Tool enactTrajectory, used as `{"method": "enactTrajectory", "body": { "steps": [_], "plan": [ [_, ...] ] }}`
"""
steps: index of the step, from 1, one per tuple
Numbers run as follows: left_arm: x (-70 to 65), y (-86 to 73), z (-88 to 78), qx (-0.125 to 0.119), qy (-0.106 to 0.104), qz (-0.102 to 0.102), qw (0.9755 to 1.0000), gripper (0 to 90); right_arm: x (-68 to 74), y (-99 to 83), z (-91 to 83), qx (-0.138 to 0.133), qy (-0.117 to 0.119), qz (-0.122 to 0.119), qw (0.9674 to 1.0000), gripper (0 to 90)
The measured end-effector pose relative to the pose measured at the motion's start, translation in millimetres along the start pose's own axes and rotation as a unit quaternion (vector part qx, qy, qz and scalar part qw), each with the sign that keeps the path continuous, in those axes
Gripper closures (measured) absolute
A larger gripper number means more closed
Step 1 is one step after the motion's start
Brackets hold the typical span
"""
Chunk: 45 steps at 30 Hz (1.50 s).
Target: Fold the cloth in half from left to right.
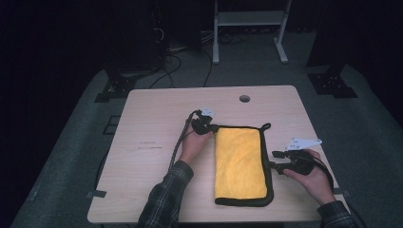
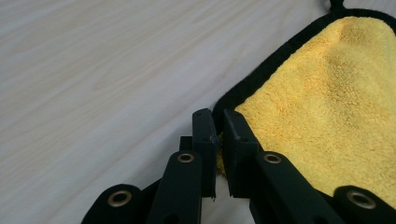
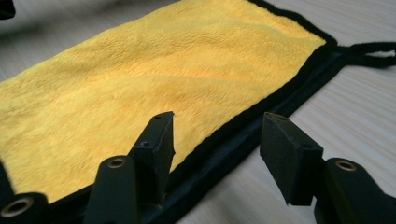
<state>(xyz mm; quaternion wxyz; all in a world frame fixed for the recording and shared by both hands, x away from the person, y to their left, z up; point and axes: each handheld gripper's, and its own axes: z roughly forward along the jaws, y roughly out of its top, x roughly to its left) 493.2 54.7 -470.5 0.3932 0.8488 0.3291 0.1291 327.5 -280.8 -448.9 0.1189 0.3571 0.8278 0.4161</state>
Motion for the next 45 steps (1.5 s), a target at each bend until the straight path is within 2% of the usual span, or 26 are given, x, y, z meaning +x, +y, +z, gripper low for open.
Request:
{"method": "enactTrajectory", "body": {
  "steps": [12,13,17,21,22,25,31,34,40,45],
  "plan": [
    [45.5,-8.1,-23.7,-0.007,0.05,-0.03,0.9983,81.8,19.1,4.9,15.3,0.021,0.023,-0.032,0.999,43.6],
    [46.8,-9.5,-24.5,-0.007,0.055,-0.032,0.998,79.1,19.8,5.0,15.9,0.022,0.023,-0.032,0.999,43.6],
    [49.8,-14.5,-33.5,-0.013,0.045,-0.041,0.9981,62.8,19.5,4.8,17.1,0.022,0.025,-0.038,0.9987,43.7],
    [48.8,-21.8,-46.4,-0.02,0.033,-0.05,0.998,53.9,16.1,5.5,17.9,0.019,0.022,-0.033,0.999,44.0],
    [48.9,-23.5,-48.5,-0.02,0.032,-0.046,0.9982,52.0,14.6,6.4,18.6,0.017,0.021,-0.032,0.9991,44.3],
    [50.3,-27.0,-52.8,-0.027,0.026,-0.054,0.9979,49.5,9.8,12.1,22.9,0.019,0.017,-0.029,0.9993,44.2],
    [53.6,-25.2,-54.1,-0.035,0.024,-0.058,0.9974,46.3,-9.7,31.8,39.2,0.019,0.006,-0.022,0.9996,43.8],
    [54.9,-23.1,-53.1,-0.033,0.025,-0.057,0.9975,45.6,-21.0,43.9,50.3,0.019,-0.003,-0.023,0.9996,43.7],
    [55.9,-20.2,-47.1,-0.033,0.024,-0.061,0.9974,45.3,-42.1,73.7,76.5,0.004,-0.004,-0.012,0.9999,43.2],
    [56.1,-20.0,-39.9,-0.028,0.021,-0.068,0.9971,45.2,-57.5,96.9,100.4,0.009,-0.014,-0.007,0.9998,41.2]
  ]
}}
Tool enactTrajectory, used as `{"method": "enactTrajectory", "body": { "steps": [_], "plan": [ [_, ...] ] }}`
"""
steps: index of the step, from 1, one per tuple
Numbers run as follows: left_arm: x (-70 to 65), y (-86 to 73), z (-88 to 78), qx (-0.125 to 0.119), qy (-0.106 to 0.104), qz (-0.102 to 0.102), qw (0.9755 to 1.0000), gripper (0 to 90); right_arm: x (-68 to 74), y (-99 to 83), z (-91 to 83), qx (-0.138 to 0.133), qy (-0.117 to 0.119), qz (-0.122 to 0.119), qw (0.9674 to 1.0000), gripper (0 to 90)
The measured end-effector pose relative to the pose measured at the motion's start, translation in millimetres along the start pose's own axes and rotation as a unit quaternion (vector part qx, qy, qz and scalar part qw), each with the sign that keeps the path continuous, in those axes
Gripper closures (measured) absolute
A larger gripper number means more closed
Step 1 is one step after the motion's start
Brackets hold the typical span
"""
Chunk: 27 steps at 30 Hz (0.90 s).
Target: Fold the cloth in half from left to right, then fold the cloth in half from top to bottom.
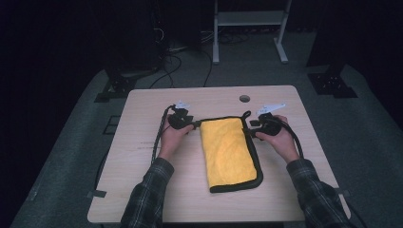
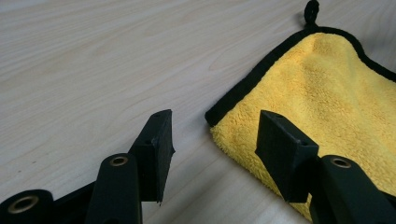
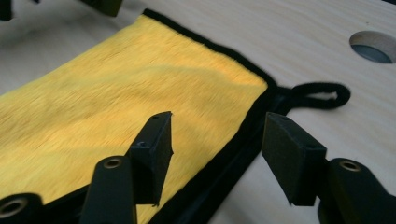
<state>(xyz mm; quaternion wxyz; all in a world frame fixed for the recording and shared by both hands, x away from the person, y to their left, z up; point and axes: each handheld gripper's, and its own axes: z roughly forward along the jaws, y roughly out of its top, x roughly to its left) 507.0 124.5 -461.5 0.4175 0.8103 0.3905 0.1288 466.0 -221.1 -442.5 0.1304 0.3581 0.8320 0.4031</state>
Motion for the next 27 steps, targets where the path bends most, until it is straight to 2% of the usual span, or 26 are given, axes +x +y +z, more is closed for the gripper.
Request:
{"method": "enactTrajectory", "body": {
  "steps": [6,8,11,14,18,21,24,27],
  "plan": [
    [1.2,0.3,9.0,0.012,-0.001,0.001,0.9999,45.2,-18.8,22.5,24.1,-0.004,-0.016,0.016,0.9997,39.9],
    [1.0,0.1,11.8,0.018,0.0,0.0,0.9998,45.3,-23.4,26.6,31.8,-0.009,-0.024,0.018,0.9995,42.1],
    [-0.1,-0.2,15.0,0.021,0.001,0.005,0.9998,46.3,-28.5,30.7,44.5,0.012,-0.025,0.02,0.9994,40.7],
    [-1.6,-1.2,18.8,0.025,0.0,0.007,0.9996,47.4,-31.4,29.5,53.0,0.011,-0.035,0.025,0.999,42.3],
    [-3.9,-1.5,22.4,0.023,0.0,0.016,0.9996,52.0,-37.7,20.4,63.4,0.029,-0.041,0.031,0.9982,42.1],
    [-7.5,-0.1,24.6,0.025,-0.002,0.025,0.9994,61.3,-38.6,18.2,66.1,0.029,-0.043,0.03,0.9982,43.3],
    [-10.7,1.0,26.1,0.027,-0.005,0.028,0.9992,72.8,-38.4,17.4,65.4,0.03,-0.045,0.028,0.9982,53.2],
    [-11.5,1.1,26.0,0.026,-0.009,0.023,0.9994,80.8,-37.9,14.1,63.7,0.027,-0.022,0.037,0.9987,72.6]
  ]
}}
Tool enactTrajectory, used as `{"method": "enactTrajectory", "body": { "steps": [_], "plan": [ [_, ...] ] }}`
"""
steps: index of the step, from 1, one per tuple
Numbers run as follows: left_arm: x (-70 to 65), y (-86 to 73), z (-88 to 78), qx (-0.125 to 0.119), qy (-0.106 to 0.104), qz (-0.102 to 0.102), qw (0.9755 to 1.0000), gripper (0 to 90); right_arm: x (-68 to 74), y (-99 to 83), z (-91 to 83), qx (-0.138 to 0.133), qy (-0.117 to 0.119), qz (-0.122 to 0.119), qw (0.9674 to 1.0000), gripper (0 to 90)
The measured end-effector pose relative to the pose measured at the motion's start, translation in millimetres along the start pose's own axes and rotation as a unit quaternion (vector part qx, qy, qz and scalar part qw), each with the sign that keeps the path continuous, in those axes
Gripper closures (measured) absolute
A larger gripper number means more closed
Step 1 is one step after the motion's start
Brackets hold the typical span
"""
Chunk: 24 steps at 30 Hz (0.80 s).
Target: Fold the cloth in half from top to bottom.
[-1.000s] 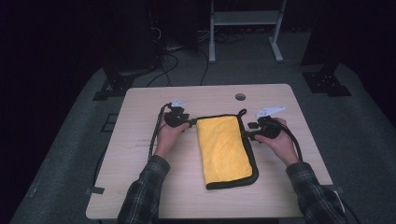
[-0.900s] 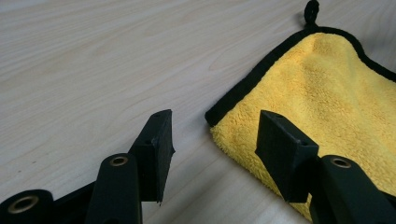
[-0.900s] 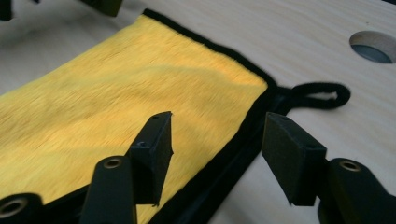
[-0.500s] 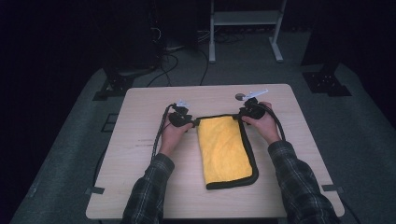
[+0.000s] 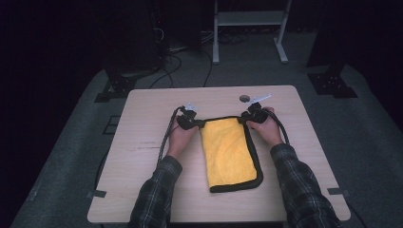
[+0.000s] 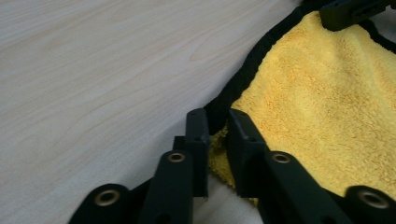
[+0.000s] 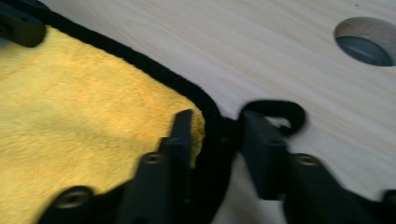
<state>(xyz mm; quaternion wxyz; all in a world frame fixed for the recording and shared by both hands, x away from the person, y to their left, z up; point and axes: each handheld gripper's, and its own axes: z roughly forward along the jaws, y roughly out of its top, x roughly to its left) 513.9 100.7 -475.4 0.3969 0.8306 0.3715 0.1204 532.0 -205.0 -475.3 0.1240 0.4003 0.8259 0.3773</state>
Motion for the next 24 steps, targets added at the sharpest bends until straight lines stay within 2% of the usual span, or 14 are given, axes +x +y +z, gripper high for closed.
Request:
{"method": "enactTrajectory", "body": {
  "steps": [3,5,7,10,14,20,24],
  "plan": [
    [-1.5,1.5,-1.3,0.0,0.004,0.006,1.0,83.6,2.8,0.7,-0.6,0.005,0.002,0.01,0.9999,77.4],
    [-1.9,2.5,-3.2,-0.008,0.001,0.003,1.0,84.0,6.8,3.7,-2.5,0.013,-0.006,0.002,0.9999,78.0],
    [-1.8,3.6,-7.0,-0.017,-0.004,0.001,0.9998,84.1,8.3,5.9,-7.4,0.01,-0.003,-0.001,0.9999,78.0],
    [-4.1,6.5,-12.8,-0.028,-0.009,0.008,0.9995,84.0,7.0,9.0,-18.5,-0.005,0.005,0.001,1.0,78.0],
    [-10.6,11.4,-22.6,-0.044,-0.02,0.014,0.9987,84.0,10.8,10.8,-33.3,-0.021,0.009,-0.012,0.9997,77.8],
    [-24.6,16.3,-40.1,-0.069,-0.041,0.031,0.9963,84.0,16.1,0.0,-53.2,-0.048,0.021,-0.017,0.9985,77.7],
    [-30.8,12.2,-51.5,-0.08,-0.06,0.03,0.9946,84.0,18.7,-9.1,-65.5,-0.062,0.035,-0.017,0.9973,77.5]
  ]
}}
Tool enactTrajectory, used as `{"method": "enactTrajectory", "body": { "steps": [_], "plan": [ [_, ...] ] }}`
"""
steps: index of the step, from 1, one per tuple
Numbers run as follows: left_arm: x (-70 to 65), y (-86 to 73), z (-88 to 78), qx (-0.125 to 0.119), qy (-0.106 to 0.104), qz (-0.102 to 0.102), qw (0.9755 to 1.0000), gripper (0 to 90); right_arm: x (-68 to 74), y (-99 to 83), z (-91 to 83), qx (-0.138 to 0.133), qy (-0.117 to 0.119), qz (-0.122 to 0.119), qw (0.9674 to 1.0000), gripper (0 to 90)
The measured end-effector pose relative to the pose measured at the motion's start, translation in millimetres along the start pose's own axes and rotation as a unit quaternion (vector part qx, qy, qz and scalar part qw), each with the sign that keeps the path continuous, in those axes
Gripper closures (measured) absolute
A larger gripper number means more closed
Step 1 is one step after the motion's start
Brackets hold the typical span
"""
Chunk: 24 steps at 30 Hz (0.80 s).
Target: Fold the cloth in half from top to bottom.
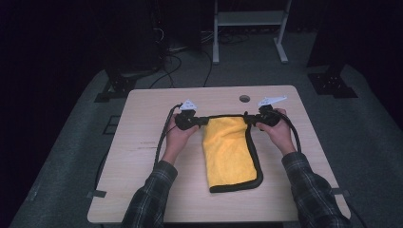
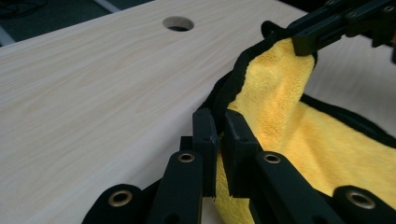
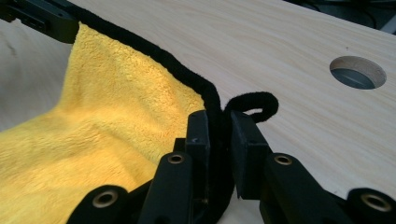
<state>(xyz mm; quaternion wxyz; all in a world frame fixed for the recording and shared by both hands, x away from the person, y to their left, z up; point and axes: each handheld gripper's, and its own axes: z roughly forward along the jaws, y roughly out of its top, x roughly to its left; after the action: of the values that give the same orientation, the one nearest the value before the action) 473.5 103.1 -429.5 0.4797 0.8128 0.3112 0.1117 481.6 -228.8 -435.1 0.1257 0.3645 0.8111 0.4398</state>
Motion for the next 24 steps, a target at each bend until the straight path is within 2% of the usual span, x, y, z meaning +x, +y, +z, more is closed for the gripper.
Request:
{"method": "enactTrajectory", "body": {
  "steps": [10,24],
  "plan": [
    [-22.5,-9.9,-22.2,0.0,-0.035,-0.003,0.9994,84.1,17.1,-17.7,-24.0,-0.022,0.02,-0.009,0.9995,77.3],
    [-58.4,-30.2,-48.6,0.01,-0.081,0.002,0.9967,84.1,47.5,-41.8,-52.9,-0.023,0.033,-0.042,0.9983,77.1]
  ]
}}
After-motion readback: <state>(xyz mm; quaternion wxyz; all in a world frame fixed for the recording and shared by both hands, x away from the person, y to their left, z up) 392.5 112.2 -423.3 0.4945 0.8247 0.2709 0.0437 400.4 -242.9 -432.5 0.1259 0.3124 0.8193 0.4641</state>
